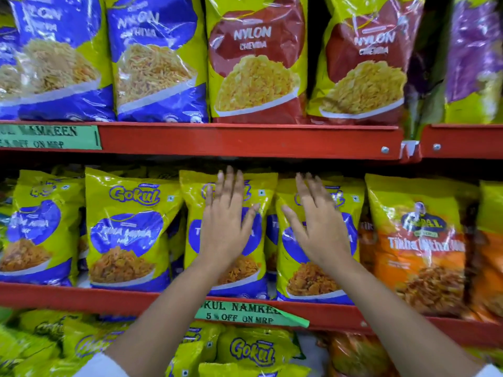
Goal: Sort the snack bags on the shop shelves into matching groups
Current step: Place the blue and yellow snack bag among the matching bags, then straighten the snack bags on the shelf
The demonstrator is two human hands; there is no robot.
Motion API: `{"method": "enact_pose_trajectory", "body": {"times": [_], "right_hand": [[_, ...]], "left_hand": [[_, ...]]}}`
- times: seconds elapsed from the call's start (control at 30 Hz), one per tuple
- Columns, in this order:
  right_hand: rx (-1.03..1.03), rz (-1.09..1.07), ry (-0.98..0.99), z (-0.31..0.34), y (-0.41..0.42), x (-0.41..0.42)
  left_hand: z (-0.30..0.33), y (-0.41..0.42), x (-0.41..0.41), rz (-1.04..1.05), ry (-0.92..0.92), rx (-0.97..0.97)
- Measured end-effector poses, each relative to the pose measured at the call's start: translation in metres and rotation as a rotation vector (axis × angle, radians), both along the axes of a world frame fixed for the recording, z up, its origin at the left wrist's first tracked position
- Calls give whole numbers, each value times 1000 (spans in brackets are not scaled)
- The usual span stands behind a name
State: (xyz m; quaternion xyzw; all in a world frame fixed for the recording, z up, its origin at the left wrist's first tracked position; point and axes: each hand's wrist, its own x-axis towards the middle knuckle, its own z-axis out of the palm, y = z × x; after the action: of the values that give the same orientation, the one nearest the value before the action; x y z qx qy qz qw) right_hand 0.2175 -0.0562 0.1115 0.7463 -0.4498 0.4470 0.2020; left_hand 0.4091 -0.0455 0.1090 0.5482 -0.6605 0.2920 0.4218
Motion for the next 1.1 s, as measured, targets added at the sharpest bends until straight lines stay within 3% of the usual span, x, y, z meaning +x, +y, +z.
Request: {"method": "enact_pose_trajectory", "body": {"times": [0.2, 0.43, 0.63, 0.87, 1.1], "right_hand": [[-52, -245, 93, -26, 4, -88], [-88, -338, 87, -59, -2, -173], [-72, -238, 91, -72, -21, -194], [-117, -220, 68, -76, -28, -193], [-112, 3, -8, -63, -5, -219]], "left_hand": [[-20, -3, -78, -50, -97, -1], [-59, -9, -171, 12, -148, 96], [-68, -22, -189, 172, -128, 91], [-70, -27, -192, 216, -128, 57], [-52, -7, -245, 38, 19, 17]]}}
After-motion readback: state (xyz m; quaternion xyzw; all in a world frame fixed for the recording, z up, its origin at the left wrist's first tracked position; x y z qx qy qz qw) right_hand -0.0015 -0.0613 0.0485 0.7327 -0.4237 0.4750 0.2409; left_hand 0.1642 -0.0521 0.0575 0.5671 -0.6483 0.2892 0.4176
